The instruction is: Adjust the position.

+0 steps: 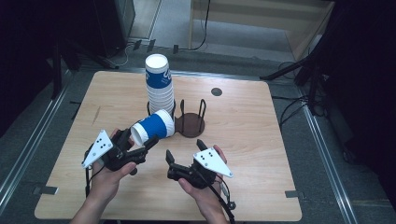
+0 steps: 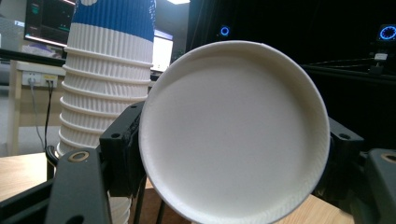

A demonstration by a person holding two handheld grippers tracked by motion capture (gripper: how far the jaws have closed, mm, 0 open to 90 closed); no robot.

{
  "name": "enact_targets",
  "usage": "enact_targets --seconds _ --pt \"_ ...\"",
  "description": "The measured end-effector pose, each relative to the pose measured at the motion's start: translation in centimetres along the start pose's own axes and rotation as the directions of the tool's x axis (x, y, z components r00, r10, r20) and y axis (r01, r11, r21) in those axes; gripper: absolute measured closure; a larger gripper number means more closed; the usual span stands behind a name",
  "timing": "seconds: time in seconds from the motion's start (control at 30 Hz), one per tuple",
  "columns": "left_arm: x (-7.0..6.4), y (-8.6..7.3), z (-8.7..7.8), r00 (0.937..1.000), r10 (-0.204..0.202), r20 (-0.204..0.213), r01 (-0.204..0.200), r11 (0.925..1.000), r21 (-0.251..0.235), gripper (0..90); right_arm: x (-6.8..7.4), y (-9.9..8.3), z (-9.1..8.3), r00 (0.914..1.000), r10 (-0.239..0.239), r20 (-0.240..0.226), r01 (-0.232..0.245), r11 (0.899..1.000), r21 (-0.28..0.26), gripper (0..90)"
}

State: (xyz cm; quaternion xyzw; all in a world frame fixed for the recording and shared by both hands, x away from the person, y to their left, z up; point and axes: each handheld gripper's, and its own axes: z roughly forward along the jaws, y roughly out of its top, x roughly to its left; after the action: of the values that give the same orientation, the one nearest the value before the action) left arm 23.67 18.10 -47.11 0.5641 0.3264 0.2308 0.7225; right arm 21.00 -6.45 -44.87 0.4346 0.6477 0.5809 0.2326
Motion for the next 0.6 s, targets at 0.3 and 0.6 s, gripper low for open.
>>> enact_targets --seconds 0.3,0.6 --pt "-0.47 -0.62 0.35 0.9999 0.006 0.012 -0.005 1.0000 -0.006 26.7 0.23 0.62 0.11 0.9620 0.273 -0.005 -0.273 0.961 -0.039 1.0" --pt "-0.79 -0.97 0.54 0.9997 0.015 0.018 -0.015 0.9999 -0.009 26.7 0.24 0.87 0.26 0.8717 0.489 -0.038 -0.490 0.870 -0.057 1.6"
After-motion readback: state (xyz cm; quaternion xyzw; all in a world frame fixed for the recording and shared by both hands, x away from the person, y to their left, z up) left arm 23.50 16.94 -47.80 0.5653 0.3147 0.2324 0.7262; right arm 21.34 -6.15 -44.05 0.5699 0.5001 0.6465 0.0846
